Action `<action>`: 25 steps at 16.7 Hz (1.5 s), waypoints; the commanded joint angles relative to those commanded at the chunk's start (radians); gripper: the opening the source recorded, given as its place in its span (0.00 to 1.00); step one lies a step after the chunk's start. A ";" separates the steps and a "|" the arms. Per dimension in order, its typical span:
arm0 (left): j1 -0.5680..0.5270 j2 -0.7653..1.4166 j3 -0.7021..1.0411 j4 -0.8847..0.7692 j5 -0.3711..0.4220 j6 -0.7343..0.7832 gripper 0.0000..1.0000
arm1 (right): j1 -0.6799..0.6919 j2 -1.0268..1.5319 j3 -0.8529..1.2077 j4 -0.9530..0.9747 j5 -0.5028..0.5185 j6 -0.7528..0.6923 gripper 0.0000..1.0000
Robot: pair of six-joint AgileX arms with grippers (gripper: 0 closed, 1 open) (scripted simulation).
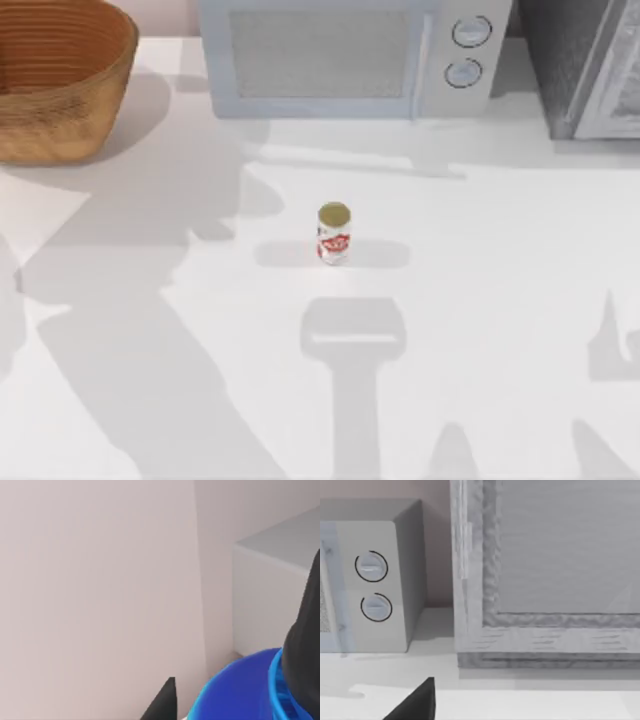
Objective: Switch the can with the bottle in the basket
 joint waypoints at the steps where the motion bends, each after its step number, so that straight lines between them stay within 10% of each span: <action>1: -0.015 0.019 0.050 -0.061 0.017 -0.001 0.00 | 0.000 0.000 0.000 0.000 0.000 0.000 1.00; 25: -0.163 0.170 0.142 -0.004 -0.033 -0.098 0.08 | 0.000 0.000 0.000 0.000 0.000 0.000 1.00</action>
